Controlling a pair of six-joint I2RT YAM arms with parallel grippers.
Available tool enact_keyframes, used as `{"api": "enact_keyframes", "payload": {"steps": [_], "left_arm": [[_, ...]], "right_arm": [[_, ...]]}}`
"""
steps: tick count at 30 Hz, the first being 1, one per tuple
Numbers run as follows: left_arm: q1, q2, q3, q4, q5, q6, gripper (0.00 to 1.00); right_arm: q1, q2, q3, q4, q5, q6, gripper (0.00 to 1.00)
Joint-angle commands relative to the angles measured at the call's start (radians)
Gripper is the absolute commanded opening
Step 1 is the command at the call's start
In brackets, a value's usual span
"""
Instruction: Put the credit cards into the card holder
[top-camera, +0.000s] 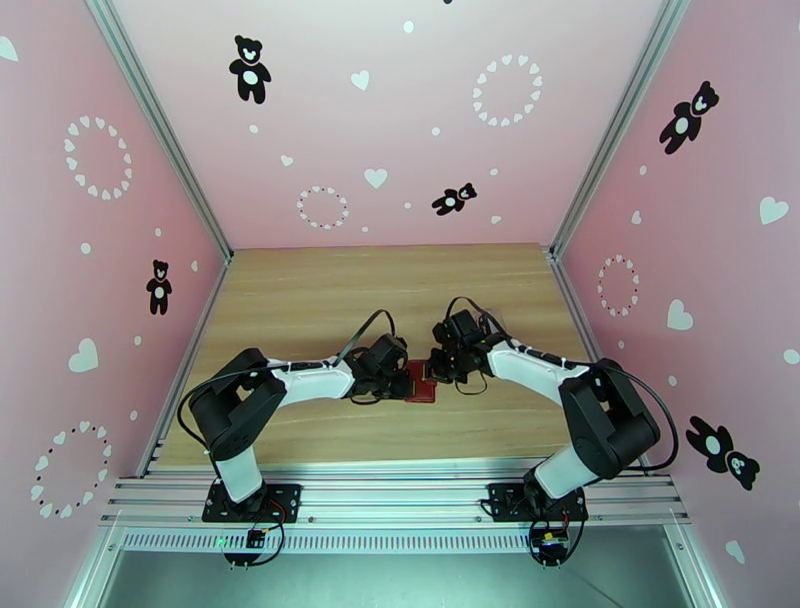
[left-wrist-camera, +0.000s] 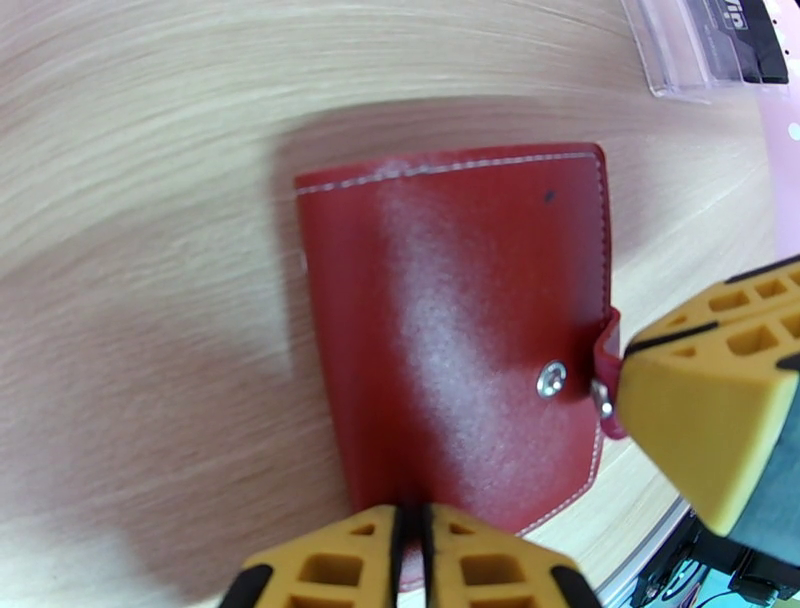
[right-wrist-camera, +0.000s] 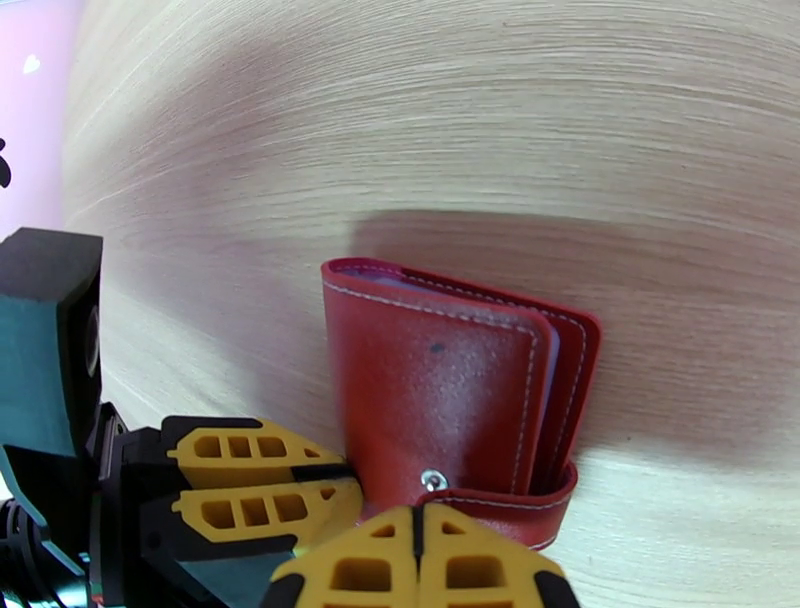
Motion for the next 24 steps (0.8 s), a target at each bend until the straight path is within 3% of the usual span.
{"api": "enact_keyframes", "payload": {"steps": [1,18,24], "left_arm": [[-0.007,0.046,-0.005,-0.063,-0.04,0.018,0.15],[-0.012,0.051,-0.002,-0.06,-0.033,0.02,0.15],[-0.012,0.05,-0.002,-0.06,-0.034,0.021,0.15]], "right_arm": [[0.01,0.03,0.032,0.0,-0.015,-0.005,0.0],[0.03,0.08,0.048,0.01,-0.025,-0.004,0.0],[0.031,0.078,0.052,-0.025,0.024,-0.011,0.0]]}}
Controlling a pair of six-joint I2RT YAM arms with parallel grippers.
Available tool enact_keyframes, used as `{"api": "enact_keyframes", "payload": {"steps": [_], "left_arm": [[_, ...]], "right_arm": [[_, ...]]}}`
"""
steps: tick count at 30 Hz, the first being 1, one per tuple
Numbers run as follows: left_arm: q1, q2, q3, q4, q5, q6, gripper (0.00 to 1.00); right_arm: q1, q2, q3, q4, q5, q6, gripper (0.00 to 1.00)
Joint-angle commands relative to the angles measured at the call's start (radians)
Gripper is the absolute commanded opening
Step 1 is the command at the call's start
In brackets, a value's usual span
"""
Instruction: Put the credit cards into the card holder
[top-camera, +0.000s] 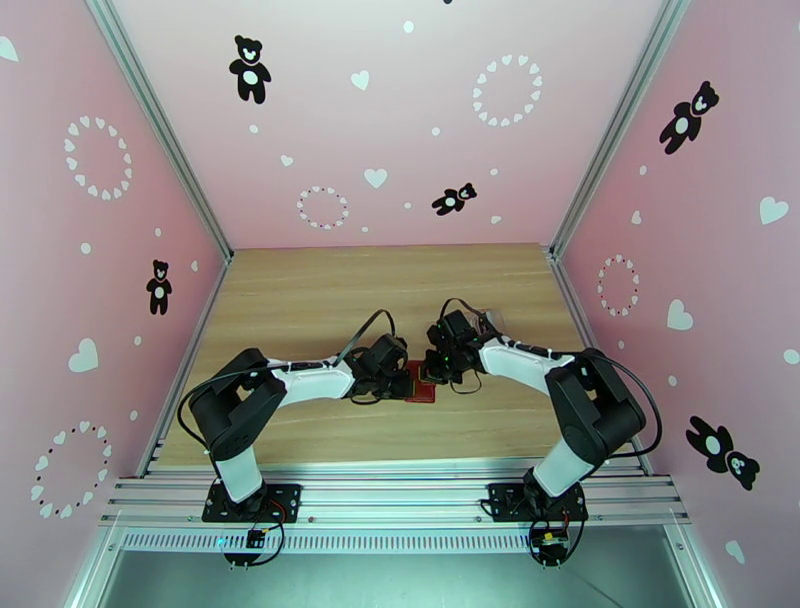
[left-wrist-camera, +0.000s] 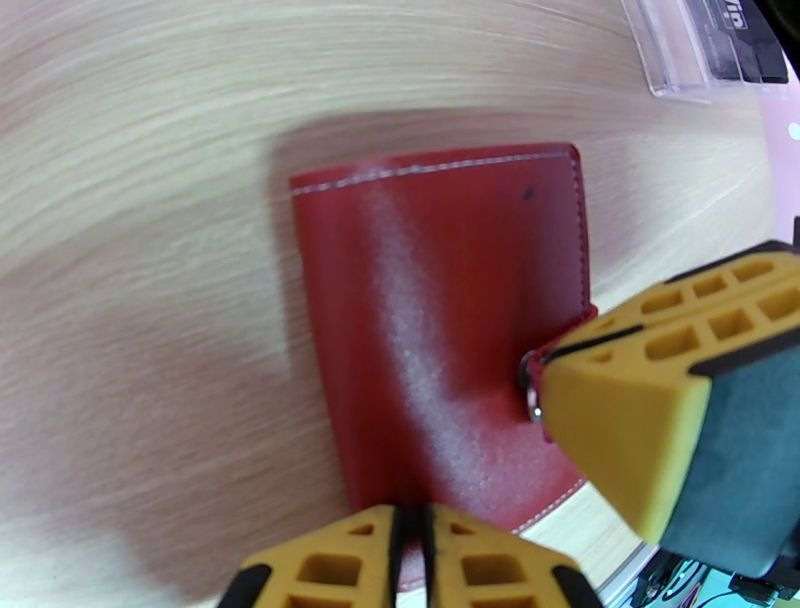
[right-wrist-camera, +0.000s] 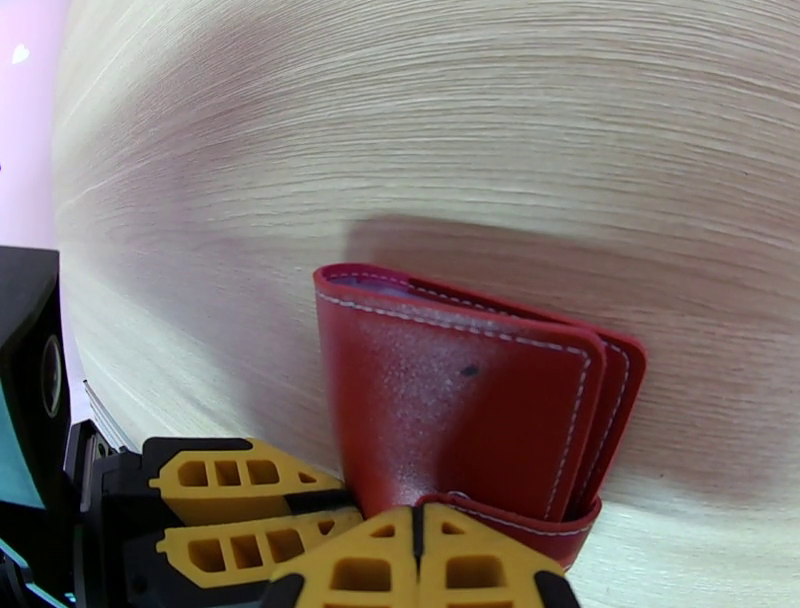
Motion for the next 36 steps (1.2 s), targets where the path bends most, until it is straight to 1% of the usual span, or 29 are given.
{"api": "enact_keyframes", "payload": {"steps": [1,8,12,22,36], "left_arm": [[-0.012,0.051,-0.002,-0.06,-0.034,0.021,0.15],[-0.012,0.051,-0.004,-0.06,-0.033,0.019,0.15],[-0.012,0.051,-0.005,-0.06,-0.031,0.019,0.15],[-0.013,0.05,-0.005,-0.059,-0.031,0.021,0.15],[-0.013,0.058,0.0,-0.062,-0.028,0.023,0.15]], "right_arm": [[0.012,0.01,0.027,-0.035,0.04,-0.012,0.0],[0.012,-0.072,0.013,-0.011,0.071,0.006,0.0],[0.011,-0.088,0.013,-0.015,0.08,0.008,0.0],[0.011,-0.012,0.021,-0.012,0.052,0.006,0.0],[0.014,0.02,0.032,-0.032,0.053,-0.011,0.0]]}}
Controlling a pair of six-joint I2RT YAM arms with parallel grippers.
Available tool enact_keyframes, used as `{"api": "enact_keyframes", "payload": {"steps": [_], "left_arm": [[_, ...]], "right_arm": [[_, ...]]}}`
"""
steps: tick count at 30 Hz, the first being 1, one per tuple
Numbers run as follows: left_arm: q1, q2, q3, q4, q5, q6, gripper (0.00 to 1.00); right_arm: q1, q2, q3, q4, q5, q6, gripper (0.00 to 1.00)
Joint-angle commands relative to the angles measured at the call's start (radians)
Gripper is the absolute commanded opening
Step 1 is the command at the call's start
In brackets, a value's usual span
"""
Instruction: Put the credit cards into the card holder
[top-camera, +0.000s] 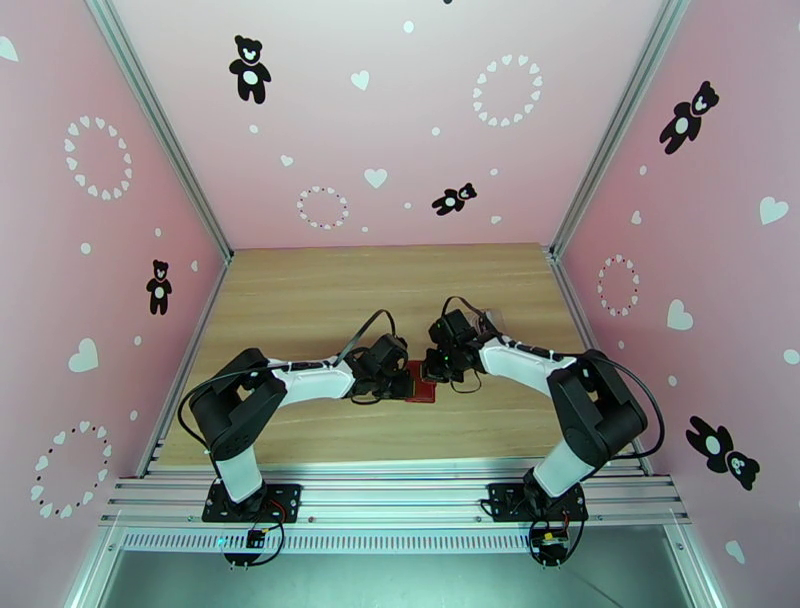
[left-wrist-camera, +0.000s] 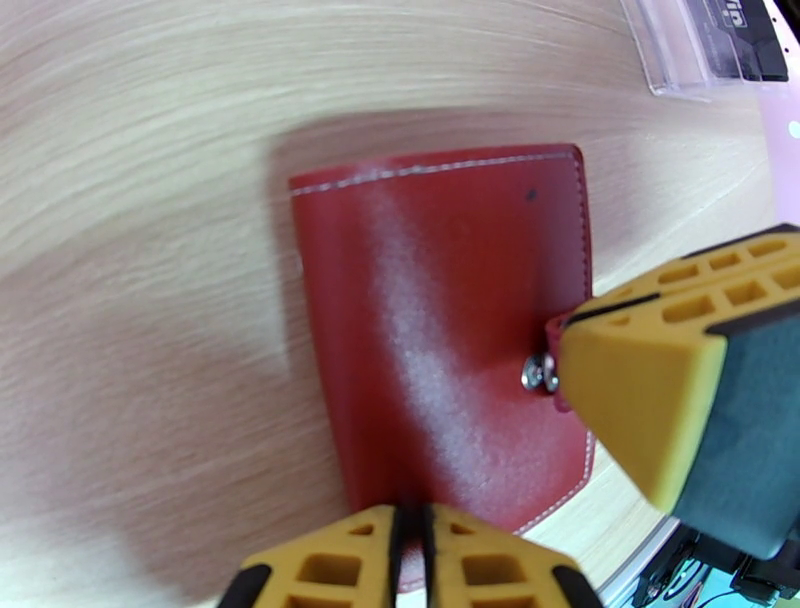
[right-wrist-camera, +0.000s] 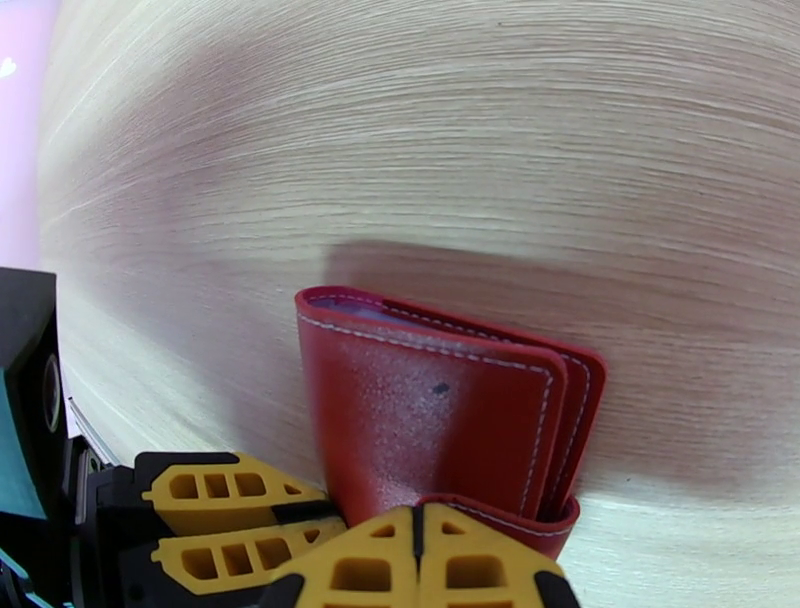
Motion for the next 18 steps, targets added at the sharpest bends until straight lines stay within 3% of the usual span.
{"api": "enact_keyframes", "payload": {"steps": [1,18], "left_arm": [[-0.012,0.056,-0.003,-0.061,-0.028,0.019,0.15],[-0.012,0.059,0.0,-0.061,-0.027,0.019,0.15]], "right_arm": [[0.01,0.025,0.026,-0.027,-0.005,-0.012,0.0],[0.031,0.069,0.033,-0.077,0.022,-0.028,0.0]]}}
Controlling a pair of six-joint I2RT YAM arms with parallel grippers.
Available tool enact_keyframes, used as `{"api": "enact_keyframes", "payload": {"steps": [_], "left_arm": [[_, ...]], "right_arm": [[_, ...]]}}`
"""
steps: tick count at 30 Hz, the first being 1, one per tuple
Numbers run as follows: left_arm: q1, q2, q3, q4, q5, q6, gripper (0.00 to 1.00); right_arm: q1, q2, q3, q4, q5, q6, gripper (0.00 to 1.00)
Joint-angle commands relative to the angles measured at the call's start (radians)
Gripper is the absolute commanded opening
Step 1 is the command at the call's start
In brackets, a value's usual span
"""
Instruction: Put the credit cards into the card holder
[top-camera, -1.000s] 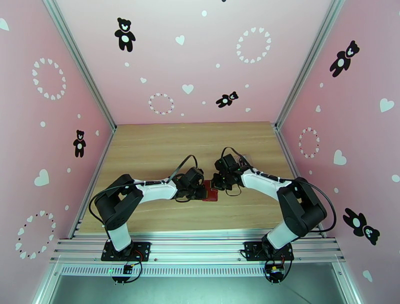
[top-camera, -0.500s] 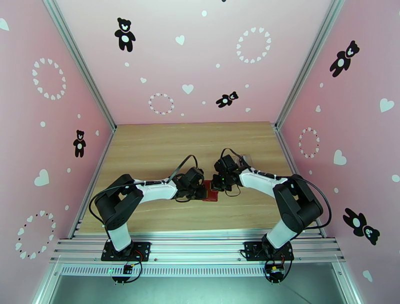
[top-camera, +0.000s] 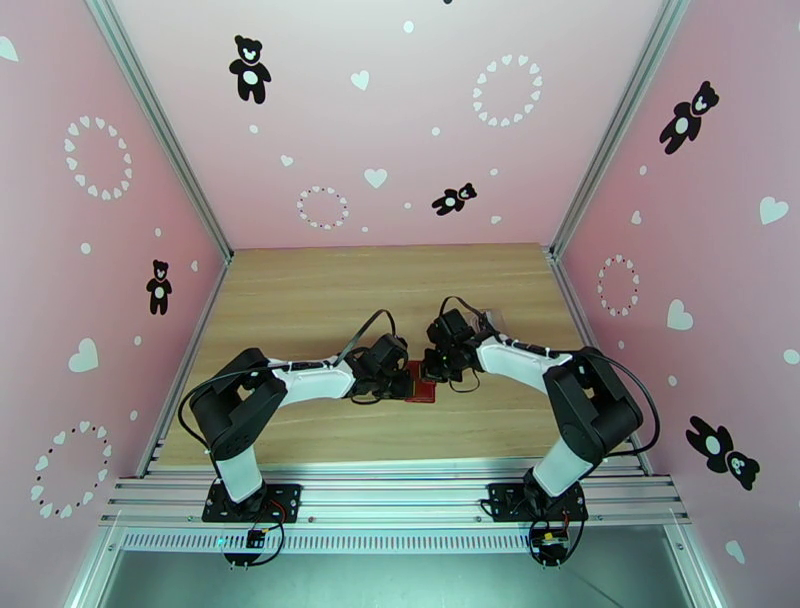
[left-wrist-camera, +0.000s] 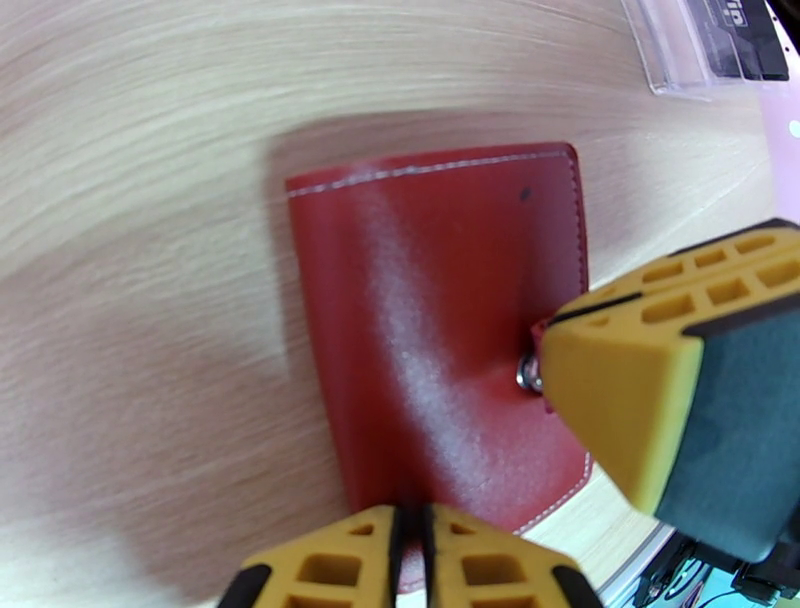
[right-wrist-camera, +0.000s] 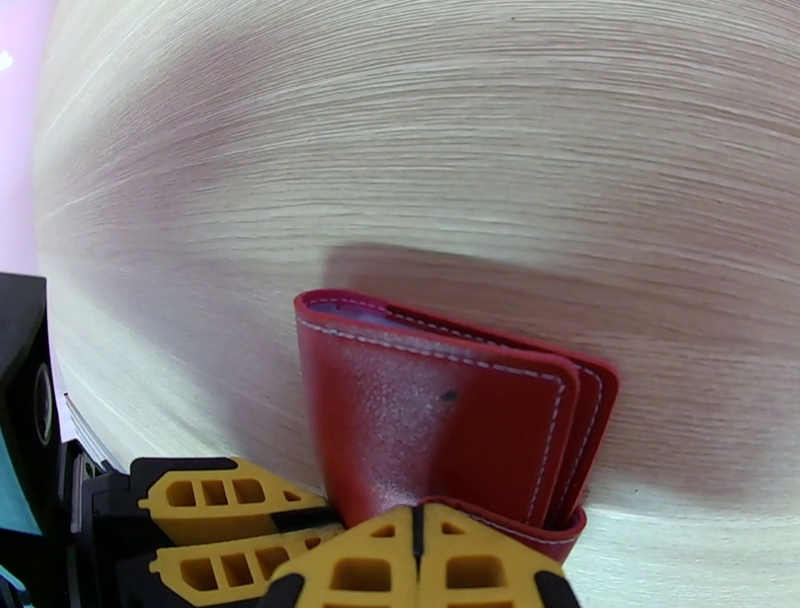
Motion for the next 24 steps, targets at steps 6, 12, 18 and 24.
{"api": "enact_keyframes", "payload": {"steps": [6,12,18,24], "left_arm": [[-0.013,0.056,-0.004,-0.055,-0.024,0.017,0.15],[-0.013,0.056,-0.004,-0.056,-0.024,0.017,0.15],[-0.014,0.056,-0.005,-0.054,-0.024,0.015,0.15],[-0.014,0.057,-0.005,-0.056,-0.026,0.016,0.15]], "right_arm": [[0.025,0.049,0.008,-0.079,0.036,-0.015,0.0],[0.032,0.055,0.002,-0.085,0.037,-0.019,0.0],[0.05,0.083,-0.004,-0.079,0.036,-0.015,0.0],[0.065,0.106,-0.014,-0.065,0.037,-0.004,0.0]]}}
